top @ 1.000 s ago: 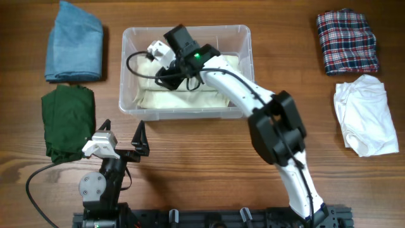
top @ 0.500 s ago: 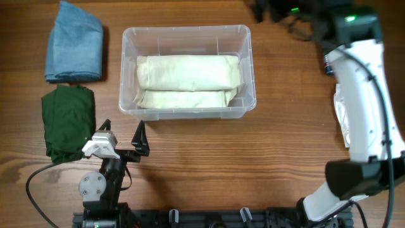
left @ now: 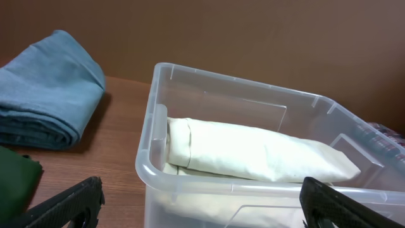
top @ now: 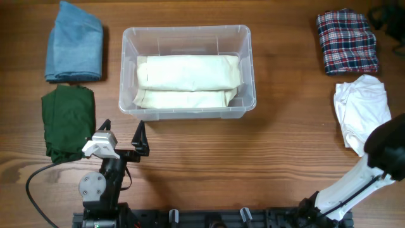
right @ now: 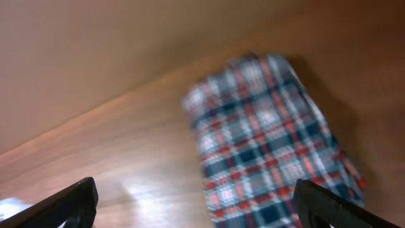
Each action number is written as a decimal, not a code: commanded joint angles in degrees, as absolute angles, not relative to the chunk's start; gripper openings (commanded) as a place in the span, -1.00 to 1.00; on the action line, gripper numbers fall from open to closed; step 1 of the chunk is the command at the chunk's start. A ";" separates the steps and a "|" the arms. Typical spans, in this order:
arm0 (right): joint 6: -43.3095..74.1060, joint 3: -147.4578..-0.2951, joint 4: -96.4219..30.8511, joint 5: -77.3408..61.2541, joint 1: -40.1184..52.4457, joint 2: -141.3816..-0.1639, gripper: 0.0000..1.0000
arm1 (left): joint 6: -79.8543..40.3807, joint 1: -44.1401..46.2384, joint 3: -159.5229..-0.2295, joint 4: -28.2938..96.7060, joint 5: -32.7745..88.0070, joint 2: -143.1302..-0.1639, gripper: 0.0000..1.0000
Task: Pack container
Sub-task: 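Withdraw the right arm from the container toward the plaid shirt, then grasp the red-navy plaid shirt with the right gripper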
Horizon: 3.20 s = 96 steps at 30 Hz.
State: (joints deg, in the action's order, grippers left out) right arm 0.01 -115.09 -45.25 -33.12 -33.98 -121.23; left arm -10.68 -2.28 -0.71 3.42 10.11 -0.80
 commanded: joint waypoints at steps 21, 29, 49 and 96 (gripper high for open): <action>-1.45 -114.80 -44.40 -37.28 -43.79 -140.44 1.00 | -10.96 -2.59 -0.34 3.46 9.56 -0.54 1.00; -1.28 -114.78 -41.80 -35.83 -43.86 -144.07 0.99 | -10.96 -2.59 -0.34 3.46 9.56 -0.54 1.00; 6.26 -114.78 -32.29 -42.09 -33.21 -153.56 0.65 | -10.96 -2.59 -0.34 3.44 9.56 -0.54 1.00; -6.87 -114.93 -62.81 -31.83 -5.72 -98.00 -0.92 | -10.96 -2.59 -0.34 3.46 9.56 -0.54 1.00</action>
State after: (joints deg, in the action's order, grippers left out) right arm -5.48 -114.65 -63.57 -30.98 -9.26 -104.64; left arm -10.68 -2.28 -0.71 3.42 10.11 -0.80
